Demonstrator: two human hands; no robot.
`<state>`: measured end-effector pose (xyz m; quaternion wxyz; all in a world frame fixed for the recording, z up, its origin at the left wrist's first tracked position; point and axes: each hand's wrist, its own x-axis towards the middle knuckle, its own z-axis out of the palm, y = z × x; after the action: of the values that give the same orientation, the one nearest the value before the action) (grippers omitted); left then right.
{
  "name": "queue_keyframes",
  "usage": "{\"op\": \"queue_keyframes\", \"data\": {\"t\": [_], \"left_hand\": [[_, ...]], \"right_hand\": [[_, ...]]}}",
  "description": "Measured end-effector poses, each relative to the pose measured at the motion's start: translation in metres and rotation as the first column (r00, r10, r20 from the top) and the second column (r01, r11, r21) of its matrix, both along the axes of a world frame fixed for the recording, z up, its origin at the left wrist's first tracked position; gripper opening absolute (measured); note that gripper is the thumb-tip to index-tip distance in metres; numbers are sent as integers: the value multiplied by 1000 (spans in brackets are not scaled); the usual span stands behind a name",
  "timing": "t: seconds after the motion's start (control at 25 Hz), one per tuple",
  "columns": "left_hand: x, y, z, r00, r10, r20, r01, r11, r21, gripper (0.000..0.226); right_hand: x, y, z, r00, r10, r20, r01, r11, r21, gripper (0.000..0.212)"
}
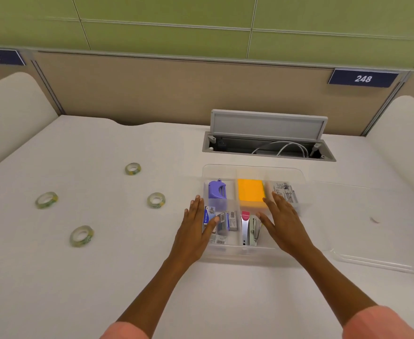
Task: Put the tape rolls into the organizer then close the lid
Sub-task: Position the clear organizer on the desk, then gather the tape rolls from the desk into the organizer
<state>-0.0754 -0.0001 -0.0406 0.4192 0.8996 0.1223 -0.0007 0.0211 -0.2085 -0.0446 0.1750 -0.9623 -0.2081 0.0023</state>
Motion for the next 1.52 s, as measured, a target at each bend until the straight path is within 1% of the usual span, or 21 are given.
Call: {"op": "queue_keyframes", "data": {"t": [0.12, 0.2, 0.32, 0.48, 0.56, 0.64, 0.76, 0.92, 1.08, 1.16, 1.24, 1.32, 1.52], "left_hand": [[-5, 1, 3, 1000, -9, 3, 9, 1000, 13, 66], [-12, 7, 2, 1000, 1, -14, -1, 1000, 14, 66], [-25, 23, -5, 999, 31, -29, -30, 999, 45, 66], [-43, 55, -9, 988, 155, -14, -154, 986, 65, 64], [-54, 74, -11, 973, 230, 22, -231, 970, 81, 61], [-67, 94, -16, 951, 295, 89, -303, 948, 101, 57], [-85, 125, -29, 904, 383, 189, -407, 907, 110, 47], [-99, 163, -41, 843, 495, 211, -522, 848, 96, 43], [-105, 187, -47, 766, 585, 268, -632, 761, 144, 56], [-106, 196, -49, 737, 629, 249, -669, 732, 131, 60], [-107, 202, -53, 729, 645, 229, -682, 714, 159, 60], [-109, 203, -57, 723, 652, 227, -690, 694, 204, 57], [-107, 198, -57, 704, 678, 211, -708, 649, 278, 53]], "right_hand": [[-6, 7, 9, 996, 58, 67, -56, 998, -33, 51], [-12, 22, 15, 988, 113, 107, -114, 994, -1, 44], [-21, 52, 22, 989, 129, 77, -136, 986, 99, 40], [-30, 101, 26, 974, 217, 61, -223, 967, 126, 41], [-33, 129, 29, 965, 257, 56, -263, 950, 170, 39], [-36, 159, 28, 954, 296, 49, -300, 932, 202, 35], [-38, 196, 19, 945, 327, -28, -311, 920, 239, 28], [-39, 229, 3, 931, 342, -127, -313, 928, 201, 31], [-42, 247, -11, 935, 320, -154, -301, 944, 137, 45], [-41, 252, -15, 944, 285, -166, -272, 957, 97, 52], [-39, 256, -18, 950, 257, -180, -256, 966, 31, 54], [-39, 255, -21, 954, 245, -174, -248, 969, 7, 50], [-47, 247, -24, 967, 222, -124, -207, 971, 122, 27]]}}
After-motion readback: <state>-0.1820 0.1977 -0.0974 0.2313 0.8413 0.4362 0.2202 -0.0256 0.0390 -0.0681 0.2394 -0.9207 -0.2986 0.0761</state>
